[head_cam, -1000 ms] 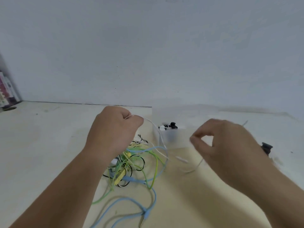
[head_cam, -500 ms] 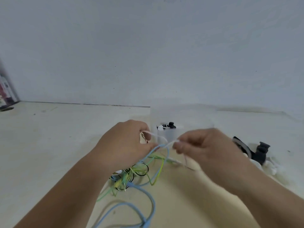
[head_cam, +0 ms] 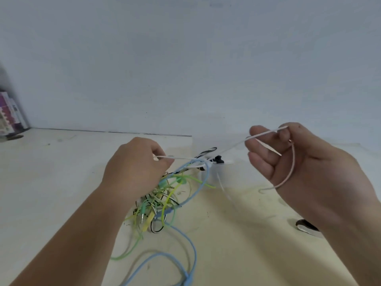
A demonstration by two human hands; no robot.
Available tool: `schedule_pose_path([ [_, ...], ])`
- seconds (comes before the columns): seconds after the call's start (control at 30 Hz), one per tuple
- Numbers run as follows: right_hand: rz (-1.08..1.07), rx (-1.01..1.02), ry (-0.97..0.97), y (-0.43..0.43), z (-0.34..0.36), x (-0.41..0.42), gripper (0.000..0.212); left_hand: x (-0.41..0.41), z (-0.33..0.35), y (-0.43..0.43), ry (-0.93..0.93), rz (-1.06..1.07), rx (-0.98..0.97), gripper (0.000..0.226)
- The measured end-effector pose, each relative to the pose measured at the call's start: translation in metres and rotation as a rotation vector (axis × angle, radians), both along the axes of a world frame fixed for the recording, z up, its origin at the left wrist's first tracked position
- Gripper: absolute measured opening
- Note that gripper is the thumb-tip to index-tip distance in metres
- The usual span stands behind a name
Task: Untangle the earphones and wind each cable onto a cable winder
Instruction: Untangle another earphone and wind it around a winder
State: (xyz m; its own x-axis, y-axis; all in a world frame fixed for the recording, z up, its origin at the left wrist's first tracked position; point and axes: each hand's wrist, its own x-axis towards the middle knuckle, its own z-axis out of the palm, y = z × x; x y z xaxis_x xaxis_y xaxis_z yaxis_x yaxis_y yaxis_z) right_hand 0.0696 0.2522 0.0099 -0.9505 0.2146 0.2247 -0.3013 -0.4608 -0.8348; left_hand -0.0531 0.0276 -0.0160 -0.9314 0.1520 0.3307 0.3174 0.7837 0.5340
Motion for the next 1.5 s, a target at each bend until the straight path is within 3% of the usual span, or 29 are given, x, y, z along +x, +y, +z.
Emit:
schedule_pose_path([
  [0.17,-0.004,0.391,-0.245,-0.006,-0.009,0.000,0.022,0.015,0.006,0.010,-0.181,-0.269,0.187,0.053],
  [0.27,0.068,0.372,-0.273,-0.010,-0.017,-0.002,0.037,0.024,0.005,0.019,-0.262,-0.304,0.191,0.063],
  [0.43,0.233,0.130,-0.074,-0.005,-0.014,-0.005,0.026,0.023,-0.003,0.021,-0.329,-0.467,0.059,0.029],
  [0.53,0.377,0.122,0.049,0.000,-0.016,-0.005,0.024,0.024,-0.005,0.023,-0.316,-0.536,0.087,0.010],
  [0.6,0.412,0.143,0.095,0.000,-0.018,-0.005,0.022,0.024,-0.007,0.024,-0.295,-0.530,0.086,0.009],
  [0.67,0.282,0.181,0.067,-0.001,-0.016,-0.005,0.022,0.024,-0.007,0.024,-0.269,-0.506,0.095,0.015],
  [0.77,-0.027,0.095,0.008,0.002,-0.009,-0.007,0.017,0.022,-0.002,0.022,-0.277,-0.447,0.287,0.014],
  [0.93,-0.217,-0.049,-0.128,0.011,-0.014,-0.013,0.027,0.022,0.002,0.022,-0.310,-0.410,0.508,0.015],
  [1.0,-0.237,0.089,-0.204,0.007,-0.017,-0.012,0.028,0.021,0.000,0.025,-0.318,-0.387,0.575,0.015],
  [1.13,-0.225,0.974,-0.322,-0.004,-0.027,-0.006,0.020,0.022,-0.001,0.028,-0.300,-0.360,0.640,0.015],
  [1.17,-0.197,1.114,-0.326,-0.007,-0.029,-0.004,0.021,0.023,0.000,0.029,-0.293,-0.367,0.641,0.016],
  [1.23,-0.136,1.197,-0.324,-0.012,-0.028,-0.002,0.025,0.025,0.000,0.030,-0.320,-0.389,0.630,0.018],
  [1.33,-0.209,1.246,-0.261,-0.011,-0.023,-0.001,0.014,0.026,0.002,0.031,-0.435,-0.430,0.599,0.017],
  [1.5,-0.317,1.186,-0.277,-0.005,-0.018,0.000,0.030,0.024,0.005,0.025,-0.618,-0.497,0.701,0.015],
])
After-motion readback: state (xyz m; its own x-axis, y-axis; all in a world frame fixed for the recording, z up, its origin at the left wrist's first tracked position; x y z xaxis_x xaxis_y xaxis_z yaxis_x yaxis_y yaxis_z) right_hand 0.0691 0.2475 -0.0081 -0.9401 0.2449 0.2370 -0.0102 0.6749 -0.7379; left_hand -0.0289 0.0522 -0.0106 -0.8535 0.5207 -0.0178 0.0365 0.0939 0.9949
